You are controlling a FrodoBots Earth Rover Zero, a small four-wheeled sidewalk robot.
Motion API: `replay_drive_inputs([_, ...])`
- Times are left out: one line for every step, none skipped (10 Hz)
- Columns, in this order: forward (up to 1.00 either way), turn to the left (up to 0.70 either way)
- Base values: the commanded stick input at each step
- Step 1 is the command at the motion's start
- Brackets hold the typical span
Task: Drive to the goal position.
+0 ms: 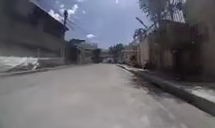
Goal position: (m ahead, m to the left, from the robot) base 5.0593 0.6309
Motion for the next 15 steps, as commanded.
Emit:
replay_drive_inputs([0.85,0.0])
replay_drive_inputs([0.85,0.0])
replay_drive_inputs([0.85,0.0])
replay_drive_inputs([0.85,0.0])
replay_drive_inputs([0.85,0.0])
replay_drive_inputs([0.85,0.0])
replay_drive_inputs([0.85,0.0])
replay_drive_inputs([0.85,0.0])
replay_drive_inputs([0.85,0.0])
replay_drive_inputs([0.85,0.0])
replay_drive_inputs([0.85,0.0])
replay_drive_inputs([0.85,0.0])
replay_drive_inputs([0.85,0.0])
replay_drive_inputs([0.85,-0.22])
replay_drive_inputs([0.85,-0.34])
